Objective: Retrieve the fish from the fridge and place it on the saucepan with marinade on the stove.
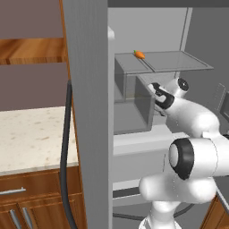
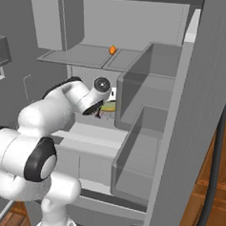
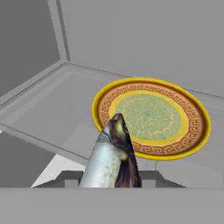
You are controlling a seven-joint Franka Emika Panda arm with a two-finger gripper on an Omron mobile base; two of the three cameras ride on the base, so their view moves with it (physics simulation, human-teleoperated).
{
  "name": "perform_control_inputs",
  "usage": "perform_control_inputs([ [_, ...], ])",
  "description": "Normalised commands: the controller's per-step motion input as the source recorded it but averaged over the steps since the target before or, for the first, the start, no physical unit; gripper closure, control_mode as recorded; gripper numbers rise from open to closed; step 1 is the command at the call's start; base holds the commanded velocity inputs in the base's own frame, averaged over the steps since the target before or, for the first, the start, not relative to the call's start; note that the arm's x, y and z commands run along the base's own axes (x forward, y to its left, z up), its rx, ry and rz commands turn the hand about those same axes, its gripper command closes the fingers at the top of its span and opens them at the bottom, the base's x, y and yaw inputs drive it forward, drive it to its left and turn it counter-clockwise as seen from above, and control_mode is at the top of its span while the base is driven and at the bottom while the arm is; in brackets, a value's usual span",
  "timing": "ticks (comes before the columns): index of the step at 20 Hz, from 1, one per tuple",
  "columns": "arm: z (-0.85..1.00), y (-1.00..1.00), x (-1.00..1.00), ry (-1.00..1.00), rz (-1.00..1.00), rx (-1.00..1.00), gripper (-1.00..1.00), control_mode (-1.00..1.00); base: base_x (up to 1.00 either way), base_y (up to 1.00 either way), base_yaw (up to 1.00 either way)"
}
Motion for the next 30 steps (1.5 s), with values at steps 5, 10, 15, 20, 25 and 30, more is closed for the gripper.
perform_control_inputs([
  [5,0.57,0.07,-0.89,0.00,0.00,-0.03,1.00,-1.00,0.00,0.00,0.00],
  [10,0.62,0.05,-0.94,0.00,0.00,-0.04,1.00,-1.00,0.00,0.00,0.00],
  [15,0.59,0.00,-0.99,0.00,0.00,-0.02,1.00,-1.00,0.00,0.00,0.00],
  [20,0.46,0.00,-1.00,0.00,0.00,0.00,1.00,-1.00,0.00,0.00,0.00],
  [25,0.42,0.00,-1.00,0.00,0.00,0.00,1.00,-1.00,0.00,0.00,0.00],
  [30,0.32,0.00,-1.00,-0.01,0.00,0.00,1.00,-1.00,0.00,0.00,0.00],
])
